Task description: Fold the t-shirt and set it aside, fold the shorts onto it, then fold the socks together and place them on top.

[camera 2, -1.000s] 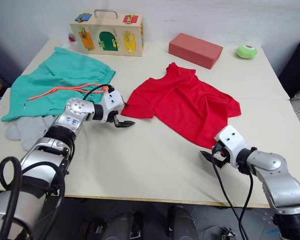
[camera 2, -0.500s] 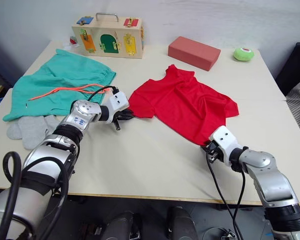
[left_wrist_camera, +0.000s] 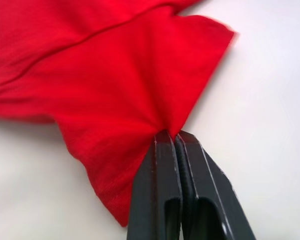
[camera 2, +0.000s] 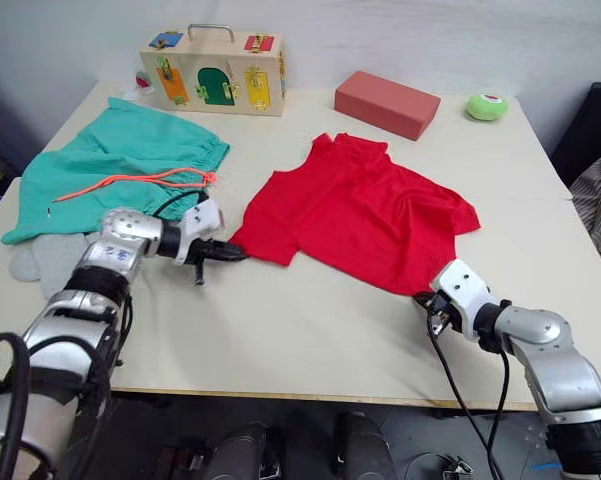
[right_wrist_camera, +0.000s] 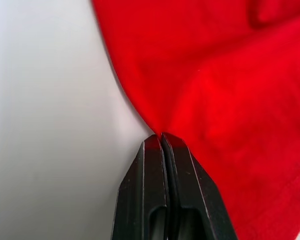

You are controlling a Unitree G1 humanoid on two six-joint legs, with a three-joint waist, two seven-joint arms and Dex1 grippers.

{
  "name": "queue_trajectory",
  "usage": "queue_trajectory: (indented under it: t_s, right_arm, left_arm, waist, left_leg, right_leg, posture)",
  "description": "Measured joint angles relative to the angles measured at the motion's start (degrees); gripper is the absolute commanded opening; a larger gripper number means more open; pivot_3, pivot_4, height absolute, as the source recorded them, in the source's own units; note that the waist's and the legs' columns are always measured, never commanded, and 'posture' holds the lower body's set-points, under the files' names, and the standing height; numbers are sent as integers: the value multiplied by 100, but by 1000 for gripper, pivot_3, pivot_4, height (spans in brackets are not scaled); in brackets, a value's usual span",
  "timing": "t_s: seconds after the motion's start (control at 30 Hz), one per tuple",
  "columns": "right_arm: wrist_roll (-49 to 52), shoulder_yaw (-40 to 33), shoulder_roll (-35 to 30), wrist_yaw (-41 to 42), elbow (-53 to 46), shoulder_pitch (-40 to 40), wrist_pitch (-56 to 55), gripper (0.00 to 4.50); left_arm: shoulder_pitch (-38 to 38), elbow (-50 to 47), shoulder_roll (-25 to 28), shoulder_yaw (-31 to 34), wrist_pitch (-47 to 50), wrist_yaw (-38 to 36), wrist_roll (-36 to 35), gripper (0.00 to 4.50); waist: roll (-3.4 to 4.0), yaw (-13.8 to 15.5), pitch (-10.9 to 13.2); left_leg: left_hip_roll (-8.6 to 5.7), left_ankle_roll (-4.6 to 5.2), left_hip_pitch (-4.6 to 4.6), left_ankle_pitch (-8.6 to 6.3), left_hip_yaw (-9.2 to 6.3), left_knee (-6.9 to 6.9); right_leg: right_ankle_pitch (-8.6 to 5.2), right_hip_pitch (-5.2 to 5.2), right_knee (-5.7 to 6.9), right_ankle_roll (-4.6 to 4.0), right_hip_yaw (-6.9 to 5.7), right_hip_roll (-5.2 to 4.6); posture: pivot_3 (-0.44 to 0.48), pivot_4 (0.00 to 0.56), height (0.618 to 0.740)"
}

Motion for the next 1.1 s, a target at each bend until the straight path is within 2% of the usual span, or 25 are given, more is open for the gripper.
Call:
queue_trajectory:
  t_s: [0.1, 0.23, 0.5, 0.6, 0.7, 0.87, 0.97, 1.1]
  right_arm:
    - [62, -179, -145, 237, 43, 235, -161, 20]
    - [270, -368, -342, 769, -57, 743, -473, 20]
    - [397, -626, -670, 1415, -135, 1485, -1021, 20]
    - [584, -886, -818, 1895, -237, 2129, -1269, 20]
    - [628, -1100, -924, 2110, -342, 2574, -1361, 20]
    - [898, -1557, -940, 2221, -852, 3392, -791, 20]
    - [881, -1553, -937, 2275, -928, 3593, -824, 20]
    - [853, -1555, -912, 2316, -877, 3634, -981, 20]
  left_arm:
    - [948, -1572, 538, 87, 872, -496, -430, 0]
    - [2148, -3581, 1136, 310, 1944, -621, -961, 0]
    - [3698, -5993, 1601, 784, 3341, 59, -1567, 0]
    - [4222, -6865, 1963, 1032, 4002, 417, -1737, 0]
    - [4411, -7405, 2038, 1175, 4453, 735, -1897, 0]
    - [4520, -8079, 1968, 1242, 5067, 1188, -2375, 0]
    - [4678, -8192, 2051, 1128, 5025, 1226, -2427, 0]
    - [4799, -8075, 2467, 1046, 4711, 1057, -2423, 0]
  waist:
    - [0, -18, 0]
    - [0, 37, 1]
    - [0, 76, 1]
    - [0, 82, 0]
    - [1, 89, 1]
    - [5, 138, 1]
    - [8, 127, 2]
    - [9, 138, 3]
  left_leg:
    - [7, -1, -5, 0, -3, 3]
    - [8, -1, -4, -2, -9, 4]
    - [6, -2, -2, -7, -13, 3]
    - [7, -1, -1, -9, -14, -1]
    - [7, 0, 6, -11, -14, -2]
    - [12, -7, 7, -22, -17, -3]
    - [15, -12, 9, -24, -17, -4]
    - [17, -17, 8, -28, -17, -4]
  right_leg:
    - [0, 0, 1, 0, 33, 3]
    - [-1, 2, -19, -1, 52, 2]
    - [-2, 6, -24, -3, 54, -4]
    - [-2, 7, -31, -3, 54, -3]
    - [-2, 16, -39, -3, 55, -5]
    - [-3, 17, -41, -4, 56, -4]
    - [-5, 16, -42, -8, 56, 1]
    - [-8, 14, -43, -14, 55, 3]
  posture:
    - [0, 150, 740]
    - [0, 150, 740]
    - [0, 150, 740]
    - [0, 150, 740]
    - [0, 150, 740]
    - [0, 150, 740]
    - [0, 150, 740]
    - [0, 150, 740]
